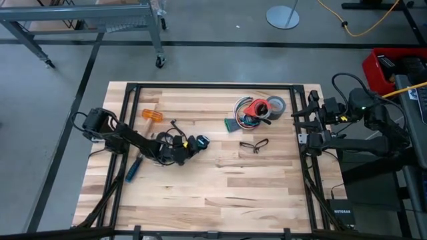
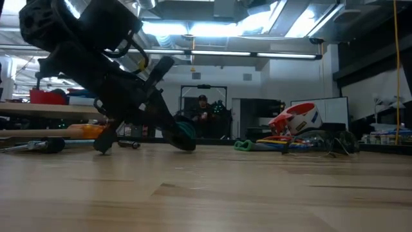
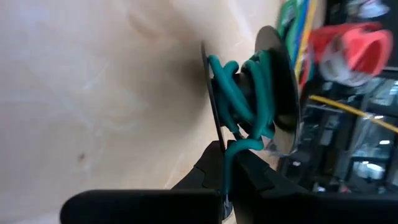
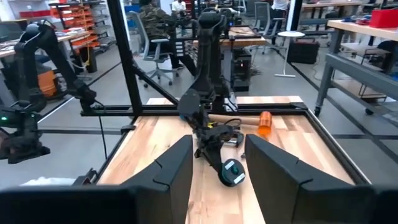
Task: Coil cords
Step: Coil the green wire to the spool, then return to Home Position
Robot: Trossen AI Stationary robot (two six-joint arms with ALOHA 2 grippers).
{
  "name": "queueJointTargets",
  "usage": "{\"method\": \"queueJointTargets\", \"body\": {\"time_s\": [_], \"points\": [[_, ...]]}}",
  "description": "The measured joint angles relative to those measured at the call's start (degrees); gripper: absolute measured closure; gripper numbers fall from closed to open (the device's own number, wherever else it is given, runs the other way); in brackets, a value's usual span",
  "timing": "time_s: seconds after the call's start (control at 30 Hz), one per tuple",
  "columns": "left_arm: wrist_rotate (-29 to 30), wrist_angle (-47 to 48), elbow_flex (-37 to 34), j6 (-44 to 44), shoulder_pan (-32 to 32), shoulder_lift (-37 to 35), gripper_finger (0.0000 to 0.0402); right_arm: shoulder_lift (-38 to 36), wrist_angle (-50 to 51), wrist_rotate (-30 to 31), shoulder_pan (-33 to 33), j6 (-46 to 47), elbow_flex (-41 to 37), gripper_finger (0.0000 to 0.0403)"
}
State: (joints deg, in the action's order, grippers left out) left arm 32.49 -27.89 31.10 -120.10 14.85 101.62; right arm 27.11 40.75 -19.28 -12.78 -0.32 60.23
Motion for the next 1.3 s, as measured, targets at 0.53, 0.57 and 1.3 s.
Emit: {"method": "queueJointTargets", "body": {"time_s": [0.53, 0.57, 1.3], "points": [[-6.09, 7.91, 3.64, 4.70, -3.58, 0.15, 0.0377, 0.02, -0.01, -1.36, 0.00, 0.01, 0.00, 0.0253], [-6.35, 8.22, 3.67, 4.97, -3.82, 0.15, 0.0374, 0.02, 0.06, -1.36, 0.00, 0.02, 0.00, 0.0253], [-16.59, 8.36, 3.75, 14.72, -0.26, 0.11, 0.0333, 0.02, 5.19, -1.42, 0.00, 0.00, 0.00, 0.0253]]}}
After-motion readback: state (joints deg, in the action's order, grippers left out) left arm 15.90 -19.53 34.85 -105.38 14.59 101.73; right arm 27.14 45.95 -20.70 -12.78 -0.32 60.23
